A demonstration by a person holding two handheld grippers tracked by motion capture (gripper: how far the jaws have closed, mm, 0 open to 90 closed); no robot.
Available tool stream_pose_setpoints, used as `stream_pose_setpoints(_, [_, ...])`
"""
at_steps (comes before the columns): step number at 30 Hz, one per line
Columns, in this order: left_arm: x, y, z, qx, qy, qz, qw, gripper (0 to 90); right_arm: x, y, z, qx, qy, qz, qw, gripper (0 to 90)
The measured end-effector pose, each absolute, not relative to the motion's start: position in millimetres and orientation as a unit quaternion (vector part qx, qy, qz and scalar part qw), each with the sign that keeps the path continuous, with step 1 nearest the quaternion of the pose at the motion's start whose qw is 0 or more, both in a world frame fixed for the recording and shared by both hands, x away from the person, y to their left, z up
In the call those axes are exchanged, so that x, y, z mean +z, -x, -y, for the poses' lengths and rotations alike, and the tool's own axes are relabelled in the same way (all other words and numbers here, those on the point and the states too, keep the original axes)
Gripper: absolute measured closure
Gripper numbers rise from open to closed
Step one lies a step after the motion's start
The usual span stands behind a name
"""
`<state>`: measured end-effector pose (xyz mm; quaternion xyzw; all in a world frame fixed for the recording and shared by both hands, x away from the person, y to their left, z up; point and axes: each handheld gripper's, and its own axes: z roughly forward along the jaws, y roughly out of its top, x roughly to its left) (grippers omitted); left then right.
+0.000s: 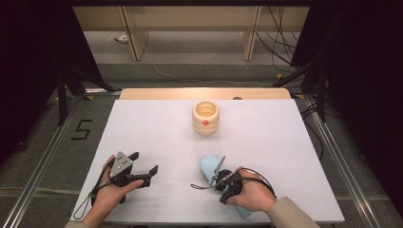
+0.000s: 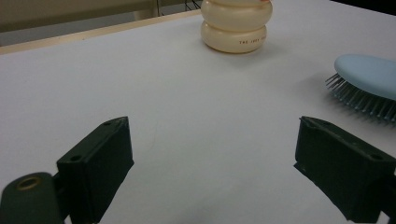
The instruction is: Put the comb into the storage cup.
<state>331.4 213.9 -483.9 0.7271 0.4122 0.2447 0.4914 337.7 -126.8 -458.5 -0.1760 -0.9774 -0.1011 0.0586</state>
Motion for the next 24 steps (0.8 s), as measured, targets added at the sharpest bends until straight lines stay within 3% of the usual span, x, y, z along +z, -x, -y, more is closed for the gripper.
stream_pose_setpoints(11, [-484,-332,-213,0.244,-0.727,-0.412,0.491,10.8,-458,-340,161,-0.110,0.219,0.969,0.042,90.0])
stream_pose_setpoints(24, [-484,-331,-214,0.245,-0.727,-0.412,0.492,10.9,-458,-342,169,-0.112,0.242,0.963,0.038,90.0])
